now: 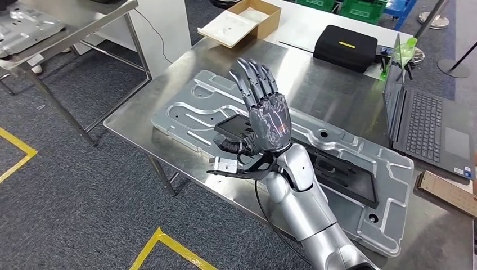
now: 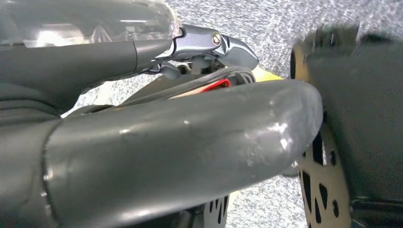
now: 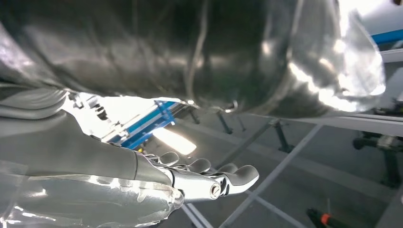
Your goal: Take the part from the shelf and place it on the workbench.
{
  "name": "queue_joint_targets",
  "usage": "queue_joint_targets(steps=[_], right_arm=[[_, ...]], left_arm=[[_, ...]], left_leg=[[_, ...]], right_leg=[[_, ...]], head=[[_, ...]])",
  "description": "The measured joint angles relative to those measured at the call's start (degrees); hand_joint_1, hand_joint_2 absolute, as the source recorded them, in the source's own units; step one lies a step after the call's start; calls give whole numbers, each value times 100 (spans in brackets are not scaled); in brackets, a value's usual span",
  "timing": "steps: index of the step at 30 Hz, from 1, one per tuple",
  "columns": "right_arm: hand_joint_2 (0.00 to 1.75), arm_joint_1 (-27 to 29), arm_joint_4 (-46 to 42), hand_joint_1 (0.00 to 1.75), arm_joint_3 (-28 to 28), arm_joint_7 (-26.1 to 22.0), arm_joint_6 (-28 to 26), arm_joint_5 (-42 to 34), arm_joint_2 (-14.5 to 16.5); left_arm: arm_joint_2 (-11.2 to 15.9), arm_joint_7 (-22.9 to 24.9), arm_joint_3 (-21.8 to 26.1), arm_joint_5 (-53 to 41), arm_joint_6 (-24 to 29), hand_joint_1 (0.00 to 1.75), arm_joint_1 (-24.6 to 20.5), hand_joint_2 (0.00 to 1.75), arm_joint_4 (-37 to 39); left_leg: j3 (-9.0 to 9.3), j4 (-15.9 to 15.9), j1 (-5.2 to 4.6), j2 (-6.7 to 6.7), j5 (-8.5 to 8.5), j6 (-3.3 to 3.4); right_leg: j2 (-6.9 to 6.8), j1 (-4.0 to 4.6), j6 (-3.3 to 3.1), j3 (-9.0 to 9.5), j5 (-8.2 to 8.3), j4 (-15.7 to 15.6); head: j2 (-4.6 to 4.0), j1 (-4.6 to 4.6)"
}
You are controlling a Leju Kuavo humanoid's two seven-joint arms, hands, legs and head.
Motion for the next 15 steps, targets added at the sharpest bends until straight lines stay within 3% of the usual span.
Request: queue_joint_targets(steps=[2,3,4,5,7,9,11,12,13,15], right_arm=[[0,-5,0,0,0,0,0,0,-2],[0,-6,0,0,0,0,0,0,-4],[0,-7,0,0,1,0,0,0,-3],[0,-8,0,0,3,0,0,0,-1],[0,-19,0,0,8,0,0,1,12],[0,-25,0,0,11,1,0,1,17],[0,-20,1,0,11,2,0,4,14],[0,-16,1,0,11,4,0,13,14],[0,-15,2,0,12,9,0,26,14],[0,-18,2,0,14,21,0,61,15]], left_arm=[[-4,0,0,0,1,0,-3,0,0],[-6,0,1,0,1,0,-4,0,0],[-6,0,2,0,0,0,-4,0,0],[-4,0,3,0,-1,0,-2,0,0],[2,0,5,0,-1,0,-2,0,0],[6,1,8,0,0,0,-5,0,0],[7,1,14,0,1,0,-6,0,0],[7,1,20,0,1,0,-5,0,0],[8,1,26,0,2,0,-4,0,0],[8,1,36,-4,-3,0,2,0,0]], left_leg=[[-35,29,3,-110,-2,-59],[-57,29,12,-158,7,-97],[-75,21,22,-209,22,-140],[-90,10,30,-238,30,-177],[-152,124,17,-72,-54,-225],[-391,646,8,204,-351,-246],[-730,1350,17,286,-656,-272],[-820,1547,19,295,-699,-286],[-807,1543,21,307,-636,-297],[-502,998,24,404,-301,-301]], right_leg=[[223,-14,-22,259,185,-566],[278,-7,-33,293,178,-650],[248,6,-46,297,183,-668],[192,0,-74,305,198,-685],[66,-18,-152,347,232,-756],[-85,-11,-216,375,243,-800],[-237,11,-240,366,230,-792],[-313,18,-244,361,222,-783],[-384,22,-242,358,210,-769],[-508,24,-221,359,171,-726]], head=[[0,-1],[0,-1],[0,-1],[0,0],[0,-10],[0,-25],[0,-32],[0,-32],[0,-32],[0,-32]])
